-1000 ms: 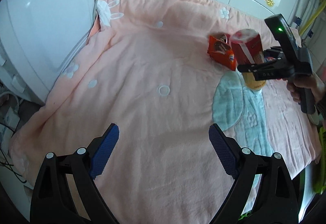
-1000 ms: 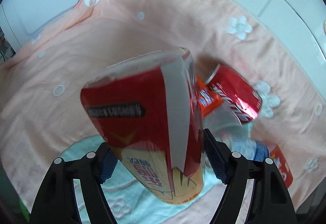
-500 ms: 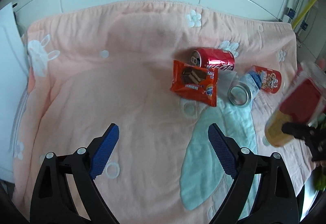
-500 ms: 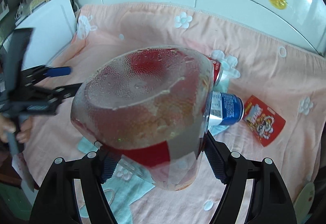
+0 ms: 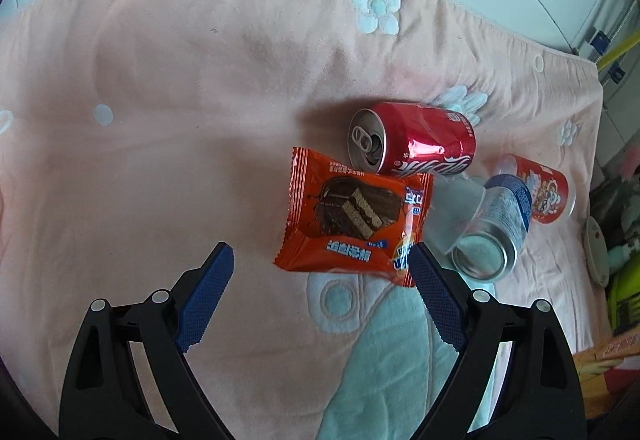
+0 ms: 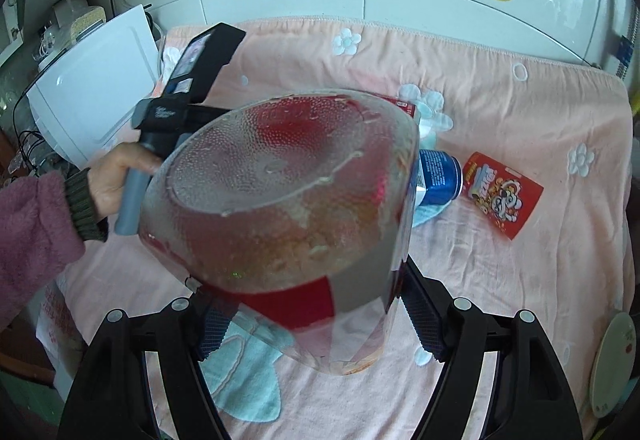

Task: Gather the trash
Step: 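Lift drink bottle with right gripper while left grasps orange snack wrapper, then carry bottle and wrapper to green basket and open both grippers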

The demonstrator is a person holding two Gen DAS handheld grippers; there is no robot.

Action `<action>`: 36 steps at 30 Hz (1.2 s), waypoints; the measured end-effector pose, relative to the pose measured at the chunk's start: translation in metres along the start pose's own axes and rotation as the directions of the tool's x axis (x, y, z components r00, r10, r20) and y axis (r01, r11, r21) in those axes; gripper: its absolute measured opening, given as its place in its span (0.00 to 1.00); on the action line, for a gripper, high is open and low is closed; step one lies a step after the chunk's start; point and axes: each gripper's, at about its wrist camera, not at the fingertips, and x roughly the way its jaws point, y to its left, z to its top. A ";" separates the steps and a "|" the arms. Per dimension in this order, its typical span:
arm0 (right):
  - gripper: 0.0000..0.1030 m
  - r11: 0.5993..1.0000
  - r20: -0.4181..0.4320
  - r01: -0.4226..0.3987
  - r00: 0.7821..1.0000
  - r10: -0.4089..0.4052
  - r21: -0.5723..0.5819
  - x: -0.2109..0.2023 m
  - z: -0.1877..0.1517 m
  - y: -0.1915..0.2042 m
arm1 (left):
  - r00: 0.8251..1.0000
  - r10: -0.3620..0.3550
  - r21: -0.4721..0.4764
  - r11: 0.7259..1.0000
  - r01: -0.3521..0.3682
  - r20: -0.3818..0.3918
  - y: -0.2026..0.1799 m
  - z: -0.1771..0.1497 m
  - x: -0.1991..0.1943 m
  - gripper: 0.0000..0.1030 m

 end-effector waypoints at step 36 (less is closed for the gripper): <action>0.70 0.998 0.081 -0.061 0.995 0.063 -0.019 -0.072 -0.061 0.046 | 0.986 -0.131 -0.099 0.985 0.141 0.100 0.006 -0.095 -0.108 0.00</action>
